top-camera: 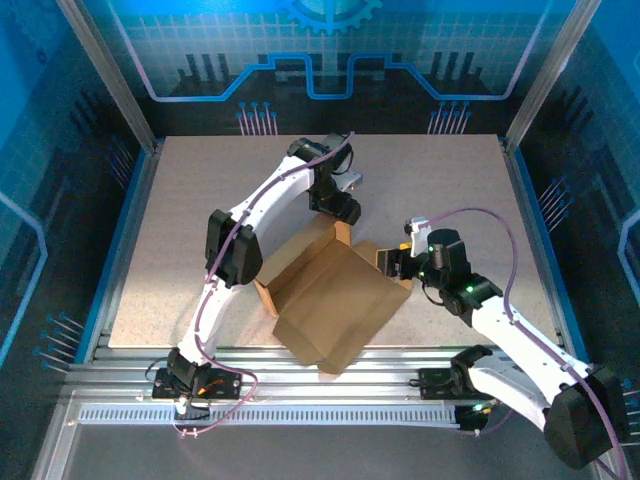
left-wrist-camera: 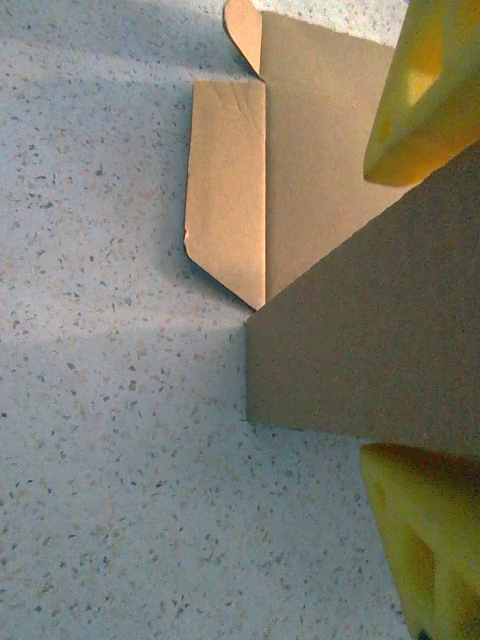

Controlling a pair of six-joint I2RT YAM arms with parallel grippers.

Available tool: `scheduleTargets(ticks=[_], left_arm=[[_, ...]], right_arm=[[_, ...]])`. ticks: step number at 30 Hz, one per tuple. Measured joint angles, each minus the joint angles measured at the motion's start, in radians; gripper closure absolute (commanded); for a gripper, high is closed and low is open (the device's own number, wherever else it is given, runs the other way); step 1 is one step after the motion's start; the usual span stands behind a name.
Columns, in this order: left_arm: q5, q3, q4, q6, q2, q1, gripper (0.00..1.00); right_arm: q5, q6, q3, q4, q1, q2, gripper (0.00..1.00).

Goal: Fold the paper box

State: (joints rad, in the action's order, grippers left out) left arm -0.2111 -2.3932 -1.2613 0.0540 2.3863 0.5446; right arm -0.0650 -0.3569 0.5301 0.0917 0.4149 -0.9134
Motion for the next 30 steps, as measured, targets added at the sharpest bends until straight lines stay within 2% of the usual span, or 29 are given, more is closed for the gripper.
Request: scheduleTargets(ticks=[9, 16, 22, 25, 26, 27, 30], left_arm=[[0.054, -0.007, -0.006, 0.006, 0.003, 0.006, 0.39], [0.103, -0.008, -0.004, 0.035, 0.003, 0.022, 0.51], [0.117, 0.005, 0.019, 0.035, -0.002, 0.026, 0.51], [0.118, 0.029, 0.038, 0.034, -0.016, 0.025, 0.49], [0.117, 0.030, 0.040, 0.031, -0.017, 0.024, 0.49], [0.117, 0.030, 0.041, 0.030, -0.017, 0.023, 0.49], [0.098, 0.035, 0.045, 0.013, -0.019, 0.009, 0.49]], right_arm=[[-0.012, -0.003, -0.001, 0.006, -0.014, 0.006, 0.30], [-0.026, -0.008, -0.001, 0.007, -0.027, 0.006, 0.30], [-0.031, -0.011, -0.001, 0.025, -0.040, 0.006, 0.29], [-0.044, -0.022, -0.001, 0.034, -0.048, 0.006, 0.21], [-0.050, -0.030, -0.001, 0.040, -0.050, 0.006, 0.13], [-0.057, -0.039, 0.002, 0.052, -0.053, 0.006, 0.01], [-0.084, -0.064, 0.034, 0.107, -0.064, -0.006, 0.00]])
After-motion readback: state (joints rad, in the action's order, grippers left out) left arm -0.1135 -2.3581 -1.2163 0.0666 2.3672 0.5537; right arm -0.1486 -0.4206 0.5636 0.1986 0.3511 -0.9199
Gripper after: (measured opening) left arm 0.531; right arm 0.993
